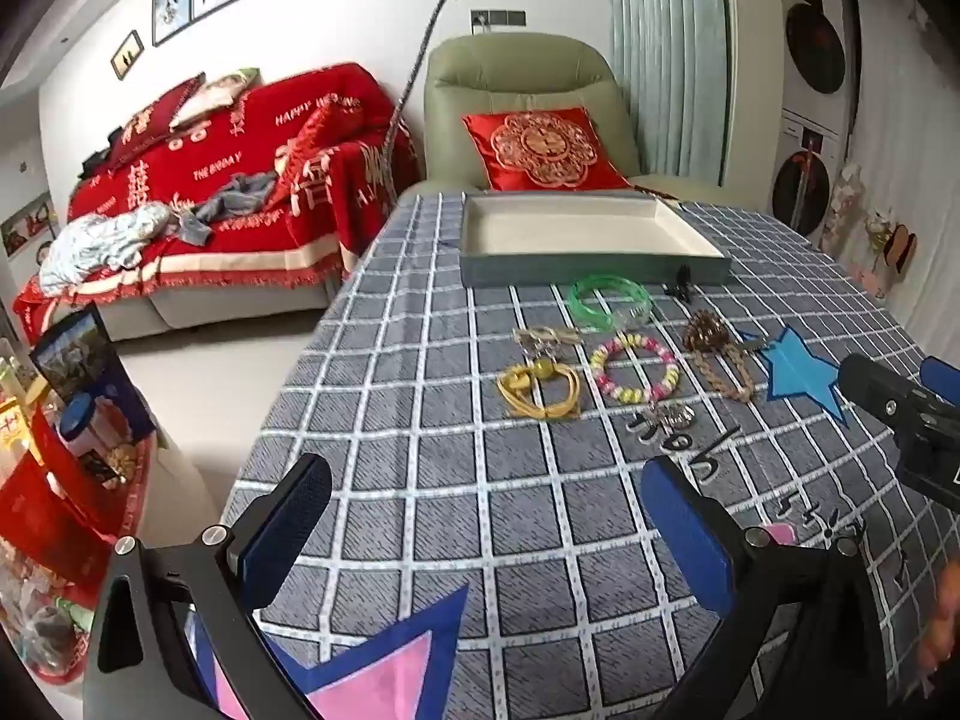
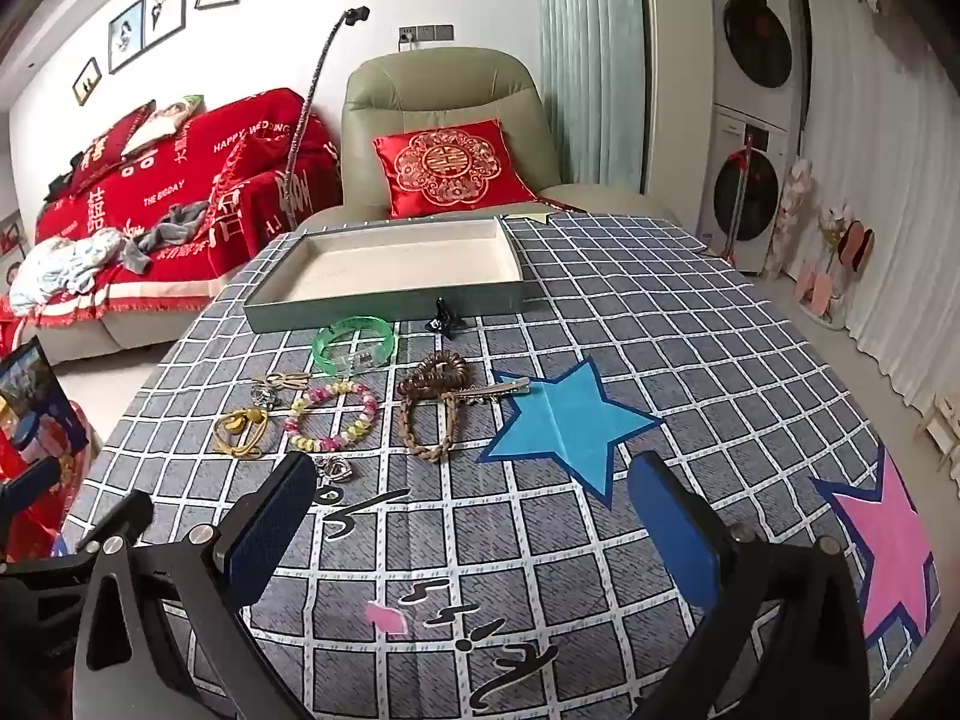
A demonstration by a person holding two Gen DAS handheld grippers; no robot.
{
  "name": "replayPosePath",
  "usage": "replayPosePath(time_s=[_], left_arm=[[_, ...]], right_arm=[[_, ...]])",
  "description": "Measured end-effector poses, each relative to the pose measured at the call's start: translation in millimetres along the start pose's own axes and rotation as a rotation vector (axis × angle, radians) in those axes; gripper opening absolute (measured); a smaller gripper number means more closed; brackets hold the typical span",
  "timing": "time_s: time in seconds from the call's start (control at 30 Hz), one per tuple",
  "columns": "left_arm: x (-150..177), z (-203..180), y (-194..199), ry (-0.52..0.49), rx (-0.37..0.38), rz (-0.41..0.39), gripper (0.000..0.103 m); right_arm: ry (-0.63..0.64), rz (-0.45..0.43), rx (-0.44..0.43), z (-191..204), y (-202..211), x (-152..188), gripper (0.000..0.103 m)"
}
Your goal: Organize jewelry
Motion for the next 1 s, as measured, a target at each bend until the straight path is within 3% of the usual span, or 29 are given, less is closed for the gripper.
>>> replayPosePath(time_s=[0.17,1.0], left_arm=[[3.7,-6.2,-1.3,-0.026,-0.013,0.025,0.103],[2.2,1.5,-1.1,0.006,0.003,0.002,0.103]], right_arm=[[-0.002,-0.003,-0.01,1.5,0.3,2.9,0.103],[-0.016,-0.024,-0.032,6.0,5.1,0.3,0.103]])
Point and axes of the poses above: each gripper's, at about its wrist camera, not at the fingertips, and y roughly against the way its jaws point, z to its left, x to its underside, the point moved 7 cm from there along -y, roughly the way its jaws point, and after that the axes turned 11 degrees about x, right-handed, at the moved point
